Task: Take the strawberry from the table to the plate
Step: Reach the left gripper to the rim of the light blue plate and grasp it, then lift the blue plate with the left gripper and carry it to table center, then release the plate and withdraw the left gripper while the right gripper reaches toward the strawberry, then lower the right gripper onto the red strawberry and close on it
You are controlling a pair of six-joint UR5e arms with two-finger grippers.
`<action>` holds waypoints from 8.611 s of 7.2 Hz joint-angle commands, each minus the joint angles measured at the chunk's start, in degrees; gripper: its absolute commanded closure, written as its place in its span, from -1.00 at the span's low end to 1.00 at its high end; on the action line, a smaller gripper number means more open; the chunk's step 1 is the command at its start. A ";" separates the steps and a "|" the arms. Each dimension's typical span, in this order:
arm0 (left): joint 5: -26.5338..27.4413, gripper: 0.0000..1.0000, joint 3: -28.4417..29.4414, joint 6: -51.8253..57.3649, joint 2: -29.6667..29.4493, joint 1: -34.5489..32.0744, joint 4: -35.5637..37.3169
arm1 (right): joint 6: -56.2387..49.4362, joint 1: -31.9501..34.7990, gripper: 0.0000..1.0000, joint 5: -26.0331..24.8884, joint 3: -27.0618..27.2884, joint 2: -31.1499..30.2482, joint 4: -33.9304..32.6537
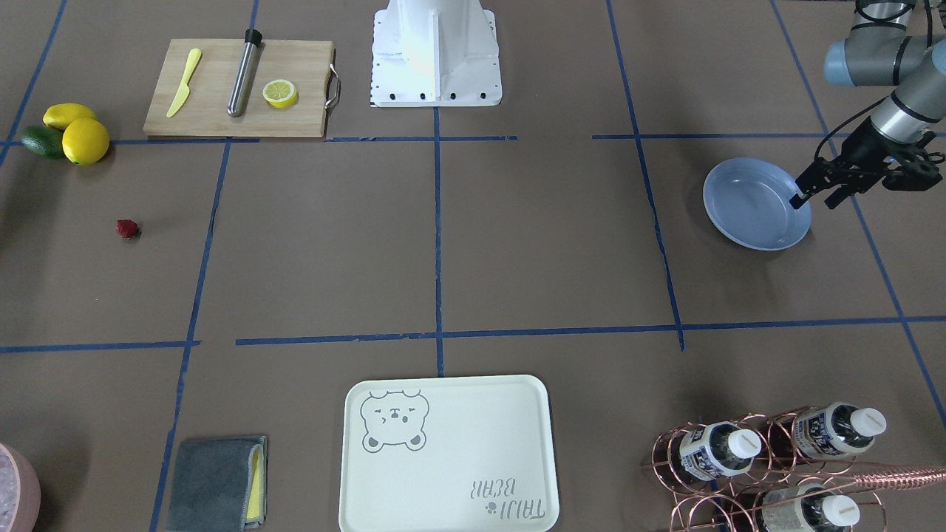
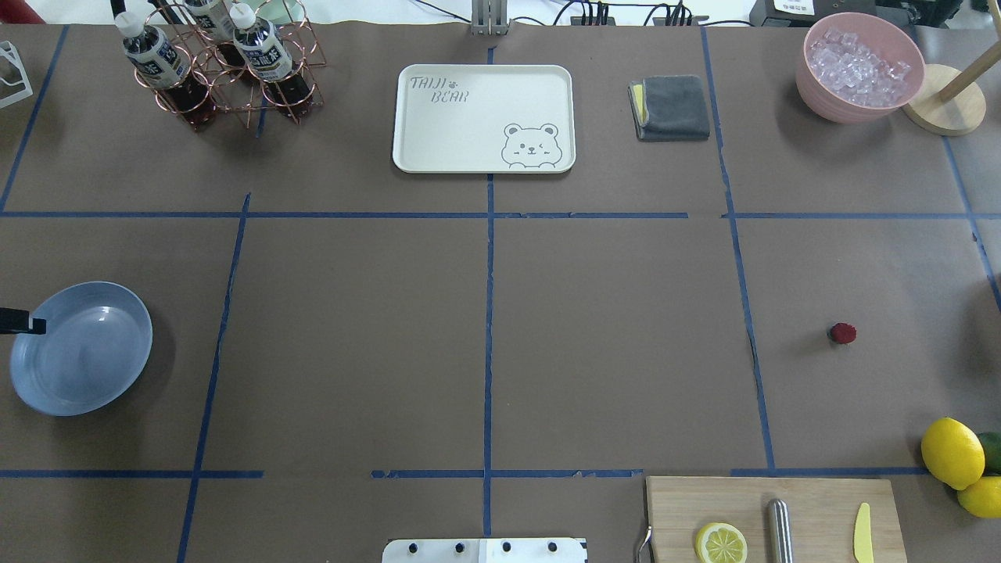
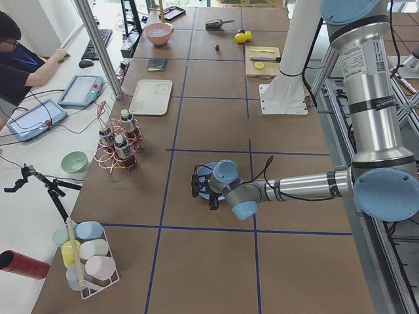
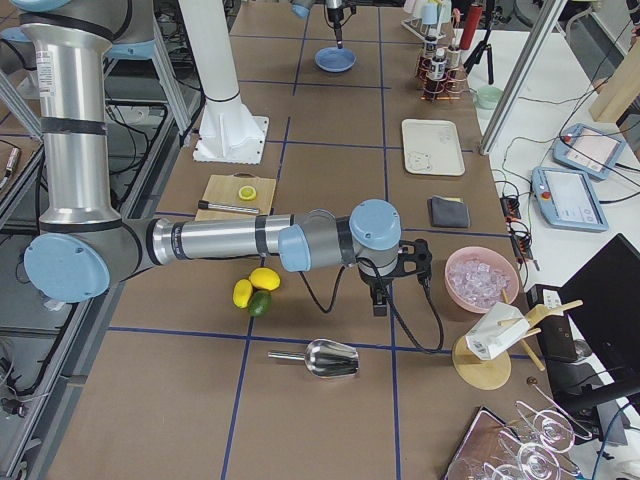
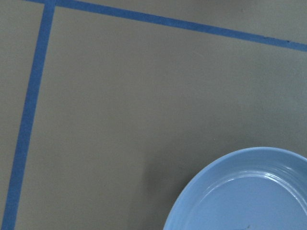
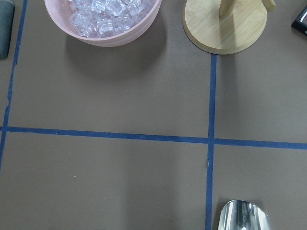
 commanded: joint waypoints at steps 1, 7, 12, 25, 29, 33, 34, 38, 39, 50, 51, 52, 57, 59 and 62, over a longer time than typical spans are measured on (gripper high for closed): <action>0.72 -0.19 0.70 -0.79 -0.01 1.10 -0.67 | 0.06 0.00 -1.00 0.18 0.07 -0.01 0.00; 0.63 0.15 2.81 -0.26 0.08 1.18 -3.39 | -0.03 0.00 -1.00 0.09 0.51 -0.10 0.00; -1.37 1.00 1.15 -0.26 0.52 0.92 -3.40 | -0.03 0.00 -1.00 0.09 0.51 -0.10 0.00; 10.07 1.00 -16.35 -30.02 -32.23 17.57 31.56 | 6.91 -0.79 -1.00 1.58 3.67 -0.19 -0.35; 23.55 1.00 -14.51 -33.83 -43.42 30.96 47.85 | 11.81 -4.21 -1.00 1.50 6.21 -0.19 -0.26; 23.92 -0.65 -12.57 -33.84 -43.34 31.95 45.38 | 14.19 -5.88 -1.00 1.32 7.54 -0.19 -0.26; 23.84 -1.00 -13.44 -33.66 -42.64 31.60 45.38 | 16.91 -7.72 -1.00 0.89 9.02 -0.19 -0.18; 19.89 -1.00 -21.16 -25.43 -42.63 24.06 57.83 | 35.14 -21.76 -1.00 -7.78 11.94 -0.97 10.22; 19.79 -1.00 -22.92 -22.96 -42.63 19.95 60.91 | 40.70 -26.06 -1.00 -10.69 11.76 -3.85 17.24; 19.79 -1.00 -26.19 -14.59 -40.79 14.72 65.69 | 46.82 -45.53 -0.91 -23.82 5.34 -7.40 22.85; 19.79 -1.00 -26.19 -14.59 -40.79 14.72 65.69 | 46.73 -45.53 -0.73 -23.73 5.34 -7.13 22.85; 19.79 -1.00 -26.19 -14.59 -40.79 14.72 65.69 | 46.82 -45.53 -0.64 -23.38 4.82 -5.56 22.77; 19.79 -1.00 -26.19 -14.59 -40.87 14.81 65.60 | 46.64 -45.35 -0.35 -23.29 4.64 -5.81 22.68; 19.71 -1.00 -26.28 -14.68 -40.96 14.81 65.60 | 46.64 -45.35 -0.35 -23.38 4.38 -6.34 22.59; 19.71 -1.00 -26.28 -14.68 -40.96 14.81 65.60 | 46.64 -45.53 0.16 -23.38 4.47 -6.25 22.50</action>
